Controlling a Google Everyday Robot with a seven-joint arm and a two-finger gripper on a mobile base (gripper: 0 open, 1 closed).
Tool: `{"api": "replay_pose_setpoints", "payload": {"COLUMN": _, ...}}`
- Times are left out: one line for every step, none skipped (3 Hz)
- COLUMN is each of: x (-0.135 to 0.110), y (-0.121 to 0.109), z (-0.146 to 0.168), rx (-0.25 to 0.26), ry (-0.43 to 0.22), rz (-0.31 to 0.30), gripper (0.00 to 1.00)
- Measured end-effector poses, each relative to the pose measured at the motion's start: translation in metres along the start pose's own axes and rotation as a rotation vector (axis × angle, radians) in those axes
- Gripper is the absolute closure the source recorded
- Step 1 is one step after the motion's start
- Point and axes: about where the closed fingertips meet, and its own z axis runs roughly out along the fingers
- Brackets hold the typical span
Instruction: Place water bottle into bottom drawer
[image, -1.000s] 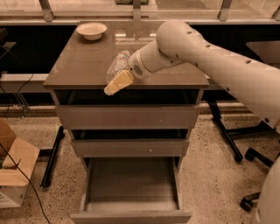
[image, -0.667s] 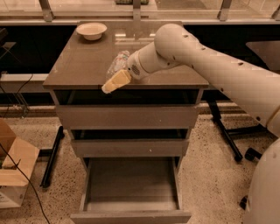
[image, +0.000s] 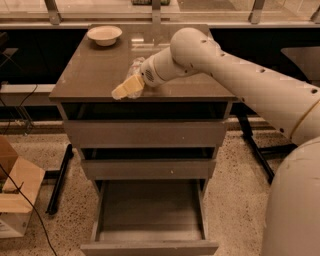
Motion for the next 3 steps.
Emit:
{"api": "replay_pose_setpoints", "payload": {"x": -0.003, "y": -0.006, "z": 0.009, "rx": 0.021, "ry": 0.012, "rz": 0.056, "gripper": 0.01}}
{"api": "replay_pose_setpoints", "payload": {"x": -0.005, "y": -0.014, "z": 0.012, "rx": 0.052, "ry": 0.033, "rz": 0.098, "gripper": 0.16}}
{"api": "replay_pose_setpoints", "payload": {"x": -0.002, "y": -0.021, "z": 0.011, "rx": 0.079, "ry": 0.053, "rz": 0.127, "gripper": 0.39}}
